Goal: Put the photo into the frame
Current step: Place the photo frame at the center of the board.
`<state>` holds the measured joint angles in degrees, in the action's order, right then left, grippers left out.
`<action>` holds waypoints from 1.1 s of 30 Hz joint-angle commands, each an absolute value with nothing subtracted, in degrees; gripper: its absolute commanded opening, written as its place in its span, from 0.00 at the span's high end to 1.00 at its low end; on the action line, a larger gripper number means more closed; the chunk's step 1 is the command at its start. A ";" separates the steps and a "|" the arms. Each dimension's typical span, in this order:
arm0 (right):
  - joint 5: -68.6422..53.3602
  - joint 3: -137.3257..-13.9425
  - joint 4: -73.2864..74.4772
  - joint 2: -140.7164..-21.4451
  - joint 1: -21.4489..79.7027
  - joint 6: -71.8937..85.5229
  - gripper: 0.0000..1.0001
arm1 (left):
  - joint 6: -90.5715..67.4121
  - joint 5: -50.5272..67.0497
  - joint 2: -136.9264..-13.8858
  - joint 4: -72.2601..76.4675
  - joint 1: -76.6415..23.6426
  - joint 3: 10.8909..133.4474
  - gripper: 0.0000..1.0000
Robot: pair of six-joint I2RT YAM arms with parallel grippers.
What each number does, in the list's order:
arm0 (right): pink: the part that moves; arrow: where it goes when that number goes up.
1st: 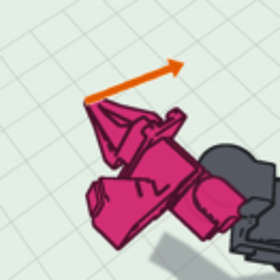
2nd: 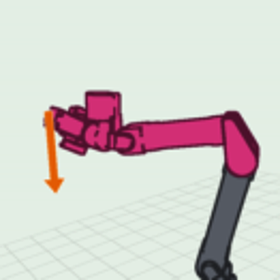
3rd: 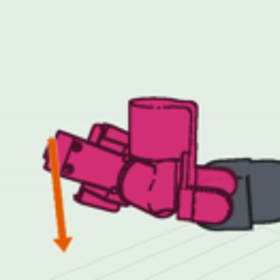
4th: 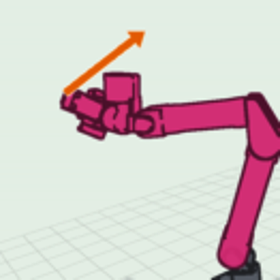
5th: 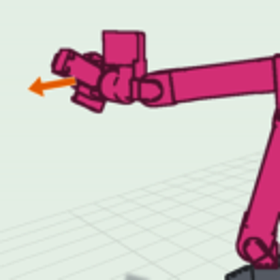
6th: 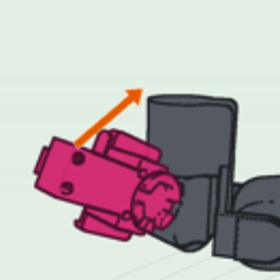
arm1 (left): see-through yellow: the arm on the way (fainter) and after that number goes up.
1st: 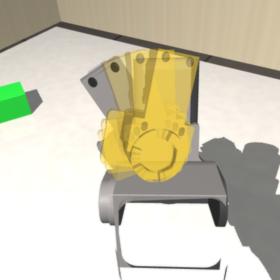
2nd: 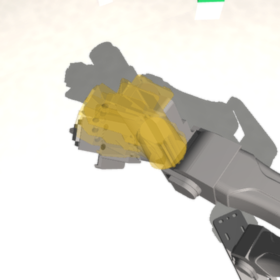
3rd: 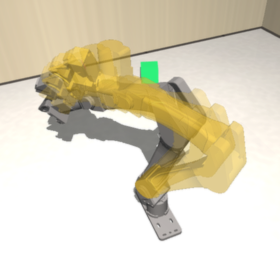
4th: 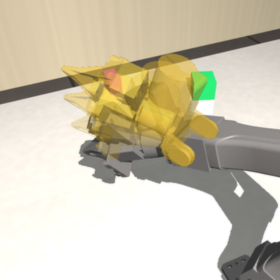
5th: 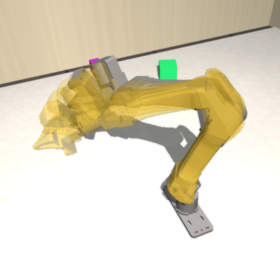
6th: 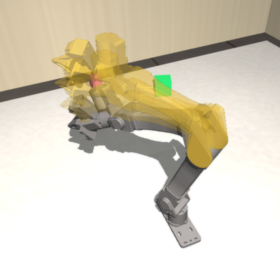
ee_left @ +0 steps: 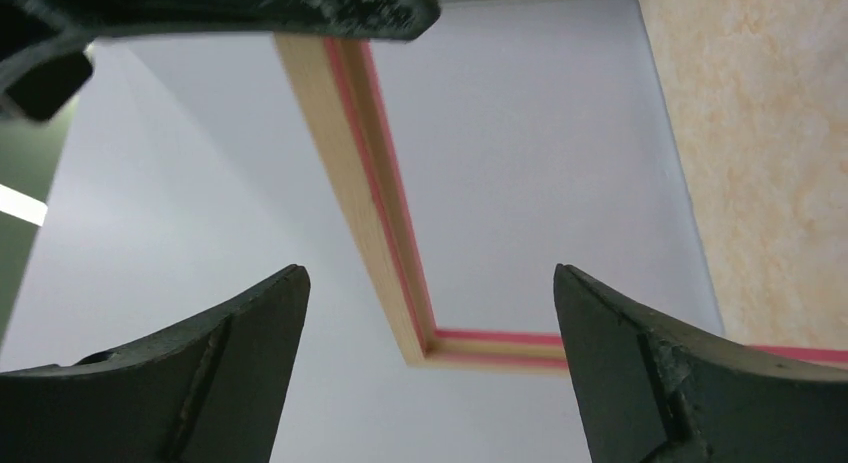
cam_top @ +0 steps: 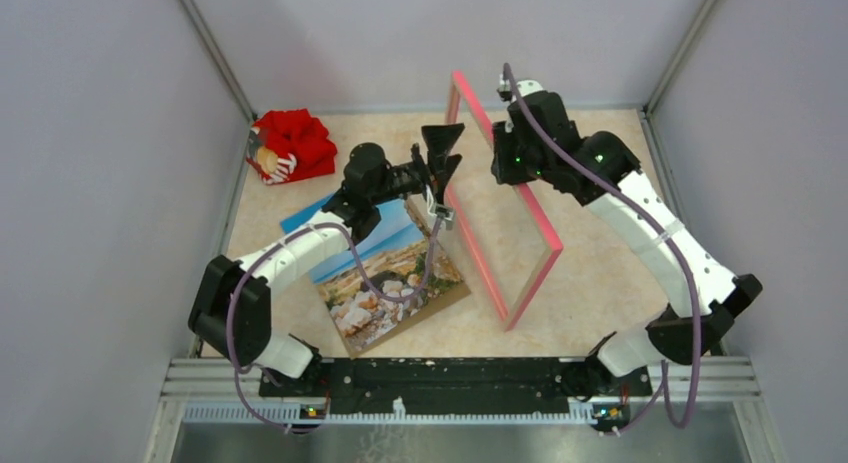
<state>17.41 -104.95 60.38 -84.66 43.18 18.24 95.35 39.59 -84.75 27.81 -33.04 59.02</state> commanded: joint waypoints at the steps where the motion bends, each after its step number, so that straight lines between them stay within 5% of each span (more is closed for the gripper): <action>1: 11.47 -101.22 51.77 -80.49 34.31 20.43 0.98 | 82.48 31.63 -80.21 26.87 -33.16 62.06 0.01; 18: 16.13 -68.45 37.36 -73.37 22.60 18.14 1.00 | 49.48 10.55 -81.48 -19.40 -30.26 77.51 0.01; 33: 4.99 -62.91 35.81 -76.63 21.62 17.22 1.00 | 49.05 9.11 -78.65 -14.50 -30.06 68.63 0.01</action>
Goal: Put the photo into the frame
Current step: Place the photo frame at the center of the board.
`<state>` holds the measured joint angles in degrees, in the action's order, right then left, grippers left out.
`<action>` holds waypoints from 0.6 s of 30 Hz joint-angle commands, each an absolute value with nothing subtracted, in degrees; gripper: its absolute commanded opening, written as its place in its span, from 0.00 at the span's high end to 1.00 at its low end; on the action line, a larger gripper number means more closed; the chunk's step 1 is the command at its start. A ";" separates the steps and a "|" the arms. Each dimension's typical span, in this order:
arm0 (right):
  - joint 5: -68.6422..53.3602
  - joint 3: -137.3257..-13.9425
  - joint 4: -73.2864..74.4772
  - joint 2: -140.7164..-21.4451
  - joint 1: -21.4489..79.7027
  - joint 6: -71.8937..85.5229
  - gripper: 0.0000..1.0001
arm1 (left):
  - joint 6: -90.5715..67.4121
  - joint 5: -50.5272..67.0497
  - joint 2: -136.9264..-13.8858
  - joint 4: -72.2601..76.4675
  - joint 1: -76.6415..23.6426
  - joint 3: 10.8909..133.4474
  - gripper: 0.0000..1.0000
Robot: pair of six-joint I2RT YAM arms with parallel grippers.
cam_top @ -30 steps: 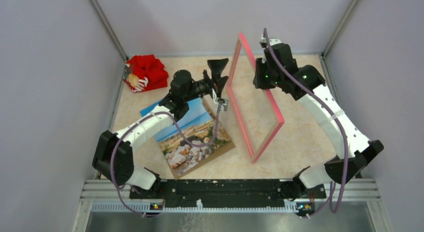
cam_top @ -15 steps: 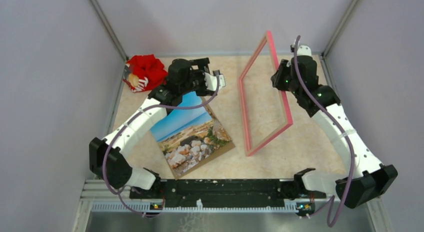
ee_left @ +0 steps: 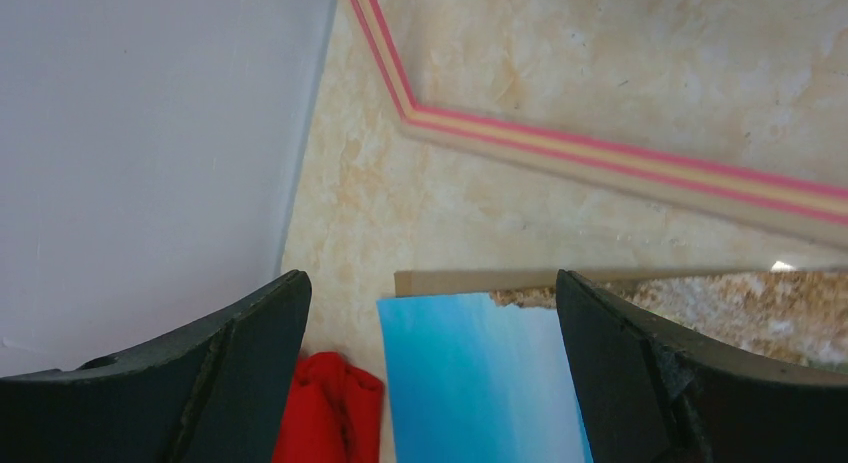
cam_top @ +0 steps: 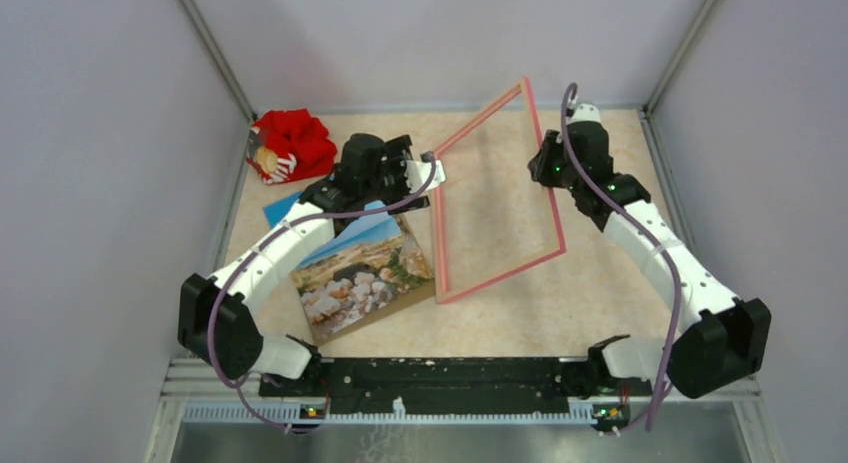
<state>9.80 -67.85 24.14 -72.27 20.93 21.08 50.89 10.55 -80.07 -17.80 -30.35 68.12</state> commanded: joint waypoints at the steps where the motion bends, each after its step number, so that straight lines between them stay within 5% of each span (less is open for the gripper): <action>1: 4.60 -62.43 35.51 -76.53 21.62 17.29 1.00 | 49.04 8.85 -78.81 -14.23 -30.05 68.58 0.01; 18: 23.34 -57.16 37.89 -86.97 21.61 22.95 1.00 | 48.78 6.80 -82.40 -14.80 -25.45 65.71 0.01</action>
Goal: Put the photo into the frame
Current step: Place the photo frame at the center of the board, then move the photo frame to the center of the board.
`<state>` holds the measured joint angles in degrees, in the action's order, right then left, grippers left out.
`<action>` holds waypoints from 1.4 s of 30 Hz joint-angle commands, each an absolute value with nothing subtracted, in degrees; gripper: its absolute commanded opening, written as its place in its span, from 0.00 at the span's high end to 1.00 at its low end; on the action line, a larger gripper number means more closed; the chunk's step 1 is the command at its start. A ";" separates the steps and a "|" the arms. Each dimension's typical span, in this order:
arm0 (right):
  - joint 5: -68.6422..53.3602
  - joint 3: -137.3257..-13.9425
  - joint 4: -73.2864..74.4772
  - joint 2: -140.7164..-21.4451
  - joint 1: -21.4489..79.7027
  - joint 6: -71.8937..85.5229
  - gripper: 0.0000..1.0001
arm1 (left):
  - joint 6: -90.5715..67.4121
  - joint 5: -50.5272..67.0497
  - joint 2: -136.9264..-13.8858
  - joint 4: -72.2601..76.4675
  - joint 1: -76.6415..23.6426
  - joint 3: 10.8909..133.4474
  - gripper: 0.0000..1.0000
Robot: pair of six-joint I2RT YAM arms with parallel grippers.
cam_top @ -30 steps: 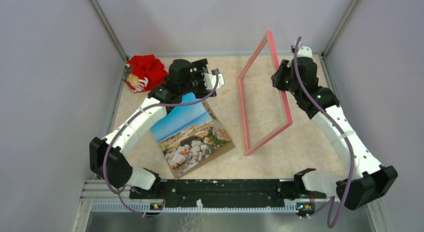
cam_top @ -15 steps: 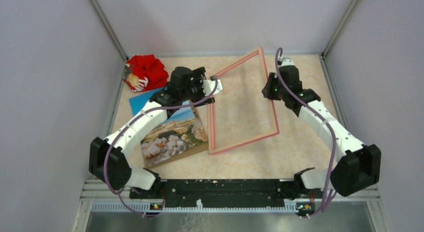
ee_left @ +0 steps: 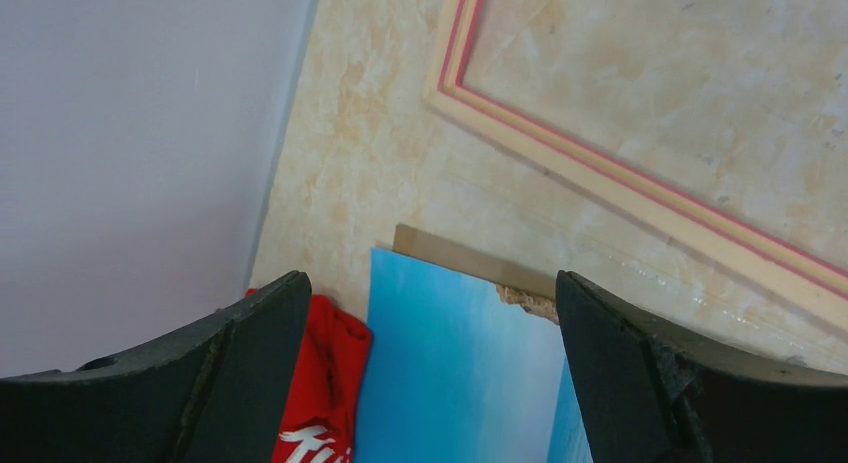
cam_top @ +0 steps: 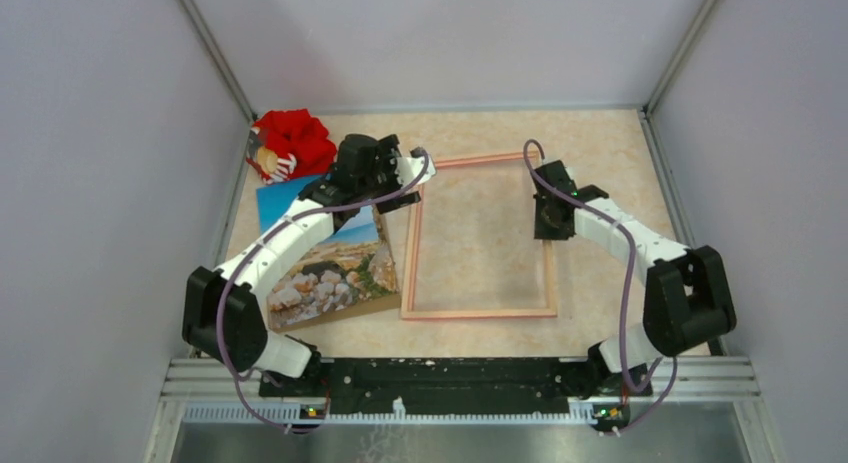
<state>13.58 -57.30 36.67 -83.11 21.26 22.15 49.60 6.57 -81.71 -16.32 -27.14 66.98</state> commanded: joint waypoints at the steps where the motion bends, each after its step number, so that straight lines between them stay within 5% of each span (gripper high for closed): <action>1: 24.11 -57.20 37.57 -88.27 21.62 22.82 1.00 | 48.59 7.44 -82.36 -14.85 -25.07 65.66 0.01; 15: 22.52 -61.17 32.19 -99.39 21.62 19.60 0.96 | 45.88 10.70 -83.98 -16.22 -21.89 65.33 0.01; 18: 23.49 -62.31 32.58 -100.97 21.38 19.75 0.89 | 44.49 11.42 -84.47 -18.13 -21.23 65.83 0.01; 19: 22.89 -63.03 33.14 -101.33 20.95 20.12 0.80 | 43.96 12.66 -84.63 -19.91 -20.85 66.64 0.01; 21: 22.23 -63.76 33.17 -100.82 20.37 20.28 0.42 | 42.59 16.55 -85.11 -24.53 -19.14 68.61 0.01; 23: 21.70 -63.94 32.36 -99.48 19.98 19.59 0.32 | 41.28 18.14 -85.46 -27.18 -17.62 69.83 0.01; 30: 24.02 -70.84 35.75 -97.09 20.98 20.36 0.26 | 38.62 18.67 -84.77 -30.55 -12.44 70.48 0.01; 42: 21.03 -93.26 32.24 -111.91 48.56 28.70 0.16 | 39.45 10.53 -85.07 -37.49 -0.44 68.93 0.01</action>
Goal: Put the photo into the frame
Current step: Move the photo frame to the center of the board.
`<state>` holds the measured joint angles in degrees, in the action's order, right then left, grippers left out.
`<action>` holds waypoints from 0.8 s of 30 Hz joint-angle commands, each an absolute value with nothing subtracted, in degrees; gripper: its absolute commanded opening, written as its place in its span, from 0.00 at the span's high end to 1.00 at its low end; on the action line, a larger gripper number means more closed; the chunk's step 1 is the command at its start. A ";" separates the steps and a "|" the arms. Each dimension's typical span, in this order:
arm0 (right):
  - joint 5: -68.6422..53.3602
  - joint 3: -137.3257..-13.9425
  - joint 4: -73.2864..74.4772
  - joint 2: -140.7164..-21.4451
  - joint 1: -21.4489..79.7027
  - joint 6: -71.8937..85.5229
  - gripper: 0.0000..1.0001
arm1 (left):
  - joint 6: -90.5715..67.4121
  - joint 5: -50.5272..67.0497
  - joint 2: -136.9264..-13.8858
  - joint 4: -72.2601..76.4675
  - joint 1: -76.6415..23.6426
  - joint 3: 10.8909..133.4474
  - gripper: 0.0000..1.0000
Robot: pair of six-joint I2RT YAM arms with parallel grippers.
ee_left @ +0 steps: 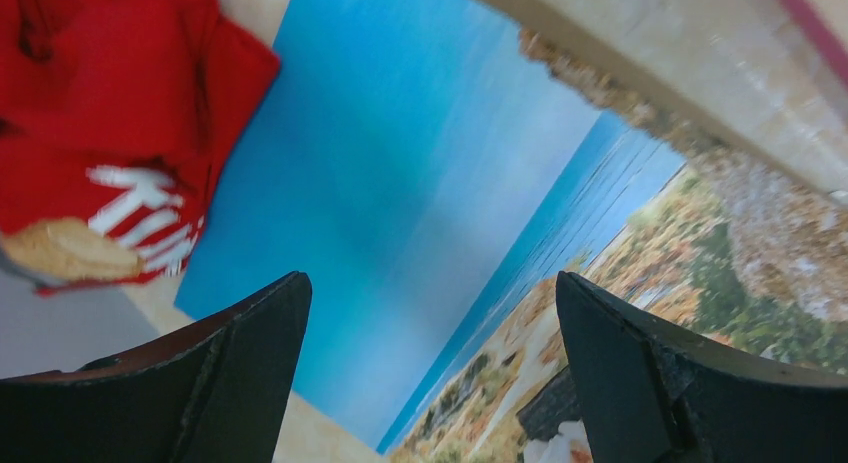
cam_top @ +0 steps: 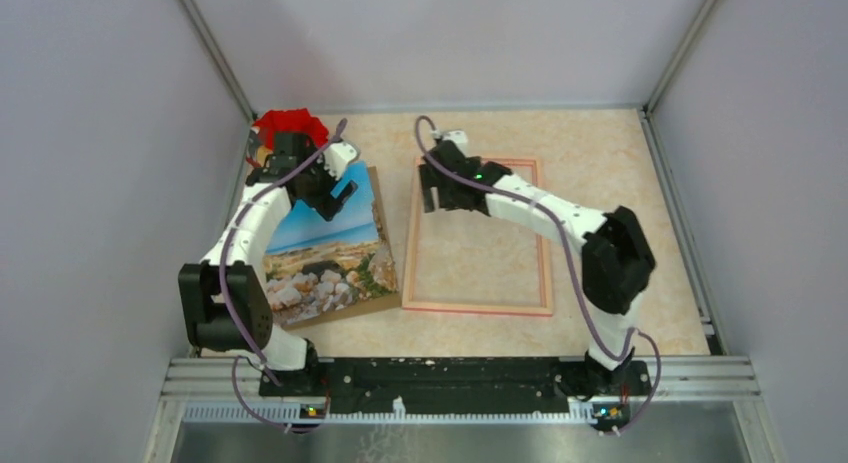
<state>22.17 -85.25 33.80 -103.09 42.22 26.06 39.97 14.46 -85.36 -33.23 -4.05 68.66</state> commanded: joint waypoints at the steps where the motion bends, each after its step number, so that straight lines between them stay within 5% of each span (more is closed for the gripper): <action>1: 20.68 -95.81 32.58 -114.41 49.84 28.74 0.16 | 39.99 9.82 -85.26 -38.50 1.83 69.09 0.01; 8: 21.38 -104.95 33.94 -125.99 54.25 27.78 0.18 | 43.68 7.02 -84.03 -39.59 10.49 66.74 0.01; 15: 24.03 -97.96 31.16 -124.92 54.38 28.34 0.25 | 48.52 1.75 -82.30 -37.37 15.52 62.95 0.01; 24: 23.61 -85.04 25.83 -116.60 50.42 31.61 0.50 | 50.63 -8.52 -83.49 -32.16 18.17 59.13 0.01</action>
<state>22.17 -90.28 27.22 -122.54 53.54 29.63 49.19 -3.55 -84.49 -35.62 16.78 60.14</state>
